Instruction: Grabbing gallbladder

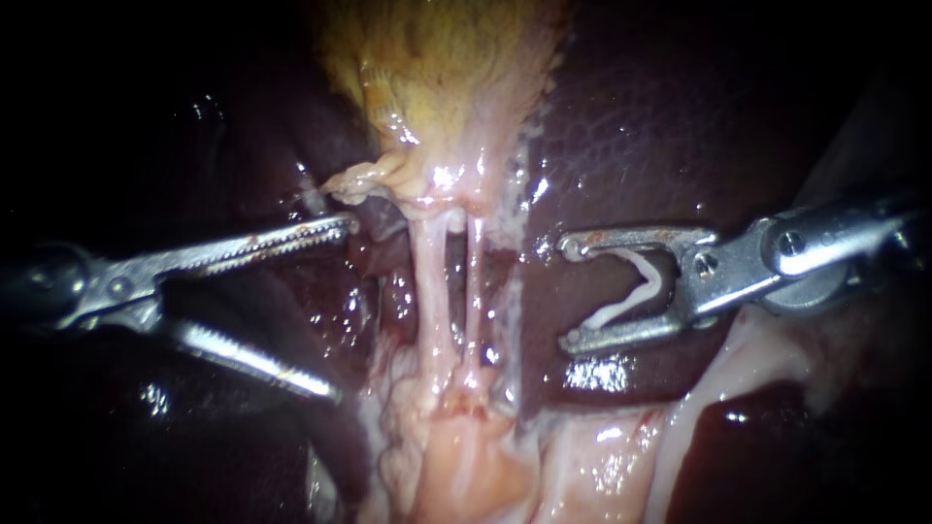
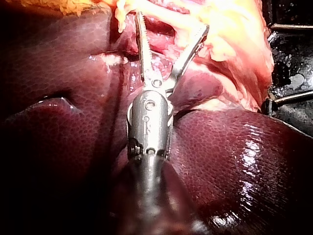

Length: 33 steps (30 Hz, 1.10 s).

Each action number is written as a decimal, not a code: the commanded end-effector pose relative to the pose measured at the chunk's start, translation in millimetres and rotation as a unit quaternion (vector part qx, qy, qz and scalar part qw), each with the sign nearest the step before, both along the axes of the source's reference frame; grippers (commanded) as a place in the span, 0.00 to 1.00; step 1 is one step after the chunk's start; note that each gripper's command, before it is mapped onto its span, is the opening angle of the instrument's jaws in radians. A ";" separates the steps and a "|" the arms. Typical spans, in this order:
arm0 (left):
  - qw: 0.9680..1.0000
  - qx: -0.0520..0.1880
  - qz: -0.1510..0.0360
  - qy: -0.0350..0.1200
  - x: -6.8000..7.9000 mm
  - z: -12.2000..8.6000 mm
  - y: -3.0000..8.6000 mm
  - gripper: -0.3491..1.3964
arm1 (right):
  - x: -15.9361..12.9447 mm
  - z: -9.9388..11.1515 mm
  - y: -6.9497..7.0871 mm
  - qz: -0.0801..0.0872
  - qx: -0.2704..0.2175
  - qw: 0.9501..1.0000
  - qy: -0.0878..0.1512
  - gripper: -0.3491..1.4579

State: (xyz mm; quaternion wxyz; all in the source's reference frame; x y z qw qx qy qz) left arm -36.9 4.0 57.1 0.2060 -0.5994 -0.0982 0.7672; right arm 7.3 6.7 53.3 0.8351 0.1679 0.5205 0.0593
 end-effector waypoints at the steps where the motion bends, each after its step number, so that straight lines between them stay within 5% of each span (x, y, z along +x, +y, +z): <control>1: 1.000 0.000 -0.001 0.000 0.1 -0.1 0.2 0.73 | 0.0 0.0 0.0 0.000 0.000 1.000 0.000 0.47; 12: 0.999 0.007 -0.035 0.026 1.7 -1.8 4.1 0.70 | 0.0 0.0 0.0 0.000 0.000 1.000 0.000 0.47; 21: 0.998 0.008 -0.051 0.037 1.2 0.9 6.0 0.64 | 0.1 0.1 0.0 0.001 0.000 1.000 0.000 0.47; 33: 0.996 0.040 -0.055 0.058 -1.1 4.0 6.8 0.22 | 0.2 0.1 0.0 0.001 0.000 1.000 0.000 0.47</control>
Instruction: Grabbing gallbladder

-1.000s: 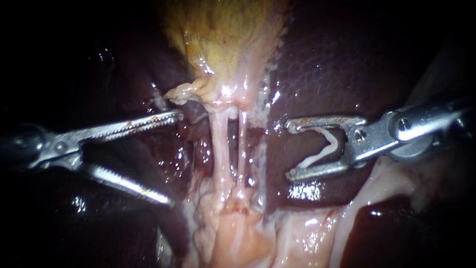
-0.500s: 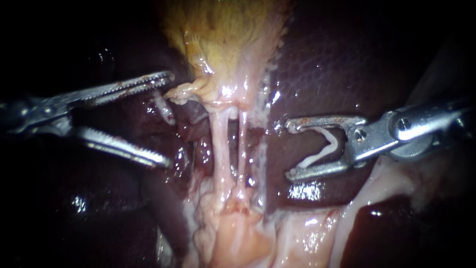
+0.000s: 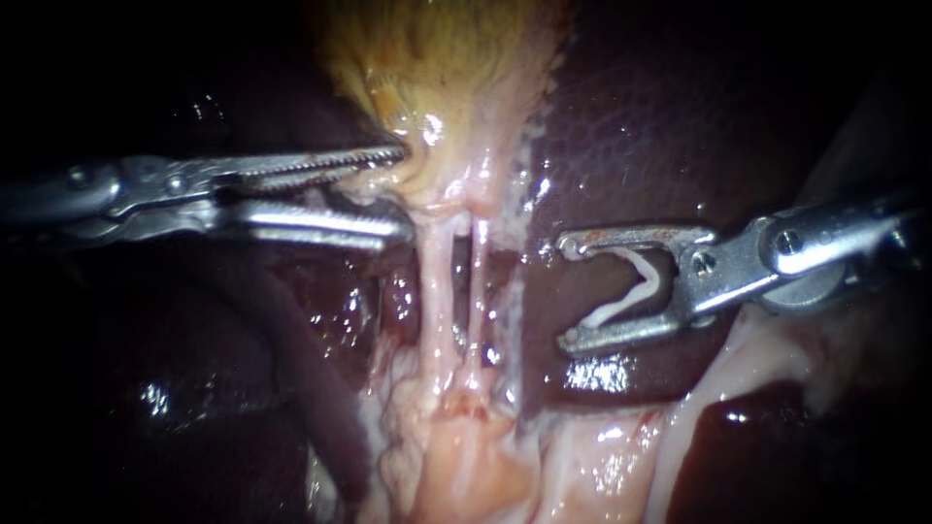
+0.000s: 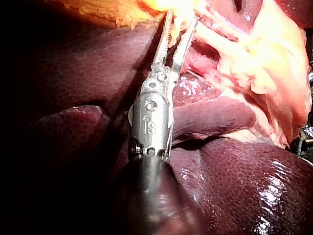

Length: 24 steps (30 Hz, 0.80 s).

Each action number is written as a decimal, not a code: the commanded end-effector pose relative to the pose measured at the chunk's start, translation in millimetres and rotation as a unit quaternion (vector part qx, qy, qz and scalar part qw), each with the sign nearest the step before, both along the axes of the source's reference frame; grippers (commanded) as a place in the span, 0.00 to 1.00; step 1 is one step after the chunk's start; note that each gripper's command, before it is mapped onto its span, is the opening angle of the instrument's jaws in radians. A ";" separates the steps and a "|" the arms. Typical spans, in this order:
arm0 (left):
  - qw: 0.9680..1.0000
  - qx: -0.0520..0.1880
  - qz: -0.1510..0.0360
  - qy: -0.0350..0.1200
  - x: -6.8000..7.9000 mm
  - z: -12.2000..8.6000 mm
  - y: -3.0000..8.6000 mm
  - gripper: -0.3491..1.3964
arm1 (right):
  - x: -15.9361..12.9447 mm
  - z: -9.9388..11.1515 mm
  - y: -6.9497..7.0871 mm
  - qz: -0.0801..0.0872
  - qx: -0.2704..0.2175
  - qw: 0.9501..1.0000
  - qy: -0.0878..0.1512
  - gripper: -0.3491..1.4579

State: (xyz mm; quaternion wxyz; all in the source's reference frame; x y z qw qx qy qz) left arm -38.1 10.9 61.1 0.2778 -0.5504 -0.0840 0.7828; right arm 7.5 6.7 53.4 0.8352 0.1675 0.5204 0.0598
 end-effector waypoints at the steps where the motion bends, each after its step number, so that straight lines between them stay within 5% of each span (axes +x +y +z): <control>1: 1.000 -0.001 0.000 0.001 0.1 0.0 0.0 0.21 | 0.0 0.0 0.0 0.000 0.000 1.000 0.000 0.47; 5: 1.000 0.004 0.002 0.002 0.6 -0.2 0.0 0.23 | 0.0 0.0 0.0 0.000 0.000 1.000 0.000 0.47; 8: 1.000 0.009 0.006 0.005 1.2 -0.4 0.1 0.00 | 0.0 0.0 0.0 0.000 0.000 1.000 0.000 0.47; 15: 0.999 0.033 -0.003 0.010 2.0 -1.8 -0.2 0.00 | 0.0 0.0 0.0 0.000 0.000 1.000 0.000 0.47; 24: 0.999 0.045 -0.009 0.011 4.7 -7.7 1.2 0.00 | -0.1 0.0 0.0 0.000 0.000 1.000 0.000 0.47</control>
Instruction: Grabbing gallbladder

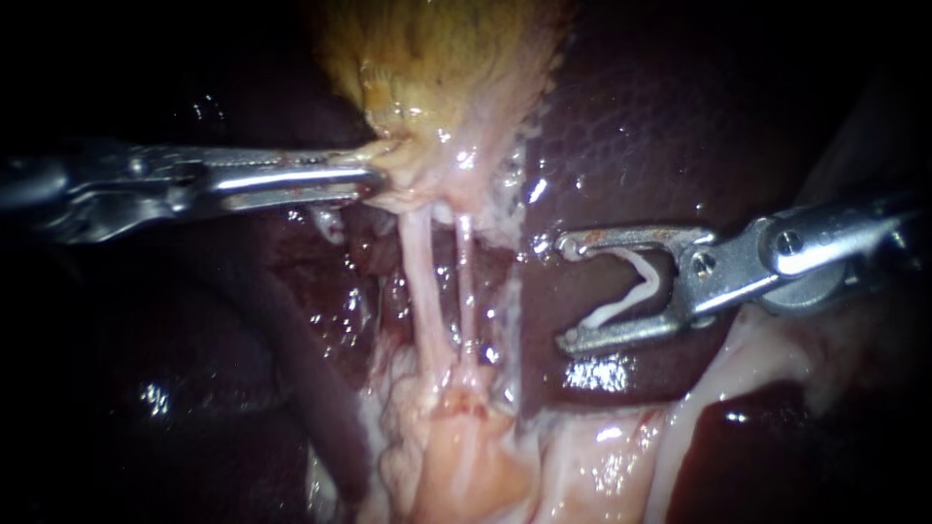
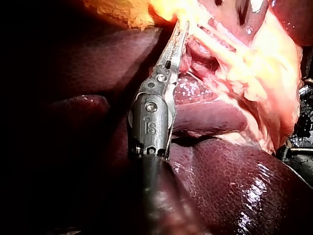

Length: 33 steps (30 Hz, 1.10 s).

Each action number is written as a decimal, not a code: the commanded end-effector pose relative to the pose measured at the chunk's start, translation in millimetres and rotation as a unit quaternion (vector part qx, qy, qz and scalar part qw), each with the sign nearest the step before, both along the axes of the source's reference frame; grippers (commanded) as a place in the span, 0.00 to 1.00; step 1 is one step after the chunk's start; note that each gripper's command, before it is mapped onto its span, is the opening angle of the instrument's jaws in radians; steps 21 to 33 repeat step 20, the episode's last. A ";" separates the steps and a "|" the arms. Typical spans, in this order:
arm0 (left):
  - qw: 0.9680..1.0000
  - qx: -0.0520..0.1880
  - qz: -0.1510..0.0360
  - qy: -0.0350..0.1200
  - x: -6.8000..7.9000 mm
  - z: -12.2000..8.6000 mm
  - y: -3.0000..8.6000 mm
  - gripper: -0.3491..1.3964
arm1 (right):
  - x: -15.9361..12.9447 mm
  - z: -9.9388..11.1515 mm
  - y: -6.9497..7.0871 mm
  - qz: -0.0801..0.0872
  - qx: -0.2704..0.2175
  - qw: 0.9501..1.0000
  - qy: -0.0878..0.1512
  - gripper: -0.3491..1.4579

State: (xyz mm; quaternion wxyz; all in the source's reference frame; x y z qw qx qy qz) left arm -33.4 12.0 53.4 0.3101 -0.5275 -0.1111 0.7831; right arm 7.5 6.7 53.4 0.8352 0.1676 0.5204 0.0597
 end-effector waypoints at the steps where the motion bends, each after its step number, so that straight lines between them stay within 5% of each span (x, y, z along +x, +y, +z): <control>1: 1.000 0.000 -0.004 -0.004 0.5 -0.7 0.3 0.00 | 0.0 0.0 0.0 0.000 0.000 1.000 0.000 0.47; 7: 1.000 0.005 -0.021 -0.012 2.4 -3.6 0.9 0.00 | 0.0 0.0 0.0 0.000 0.000 1.000 0.000 0.47; 33: 1.000 0.003 -0.024 -0.009 2.1 -3.3 0.4 0.00 | 0.0 0.0 0.1 0.000 0.000 1.000 0.000 0.47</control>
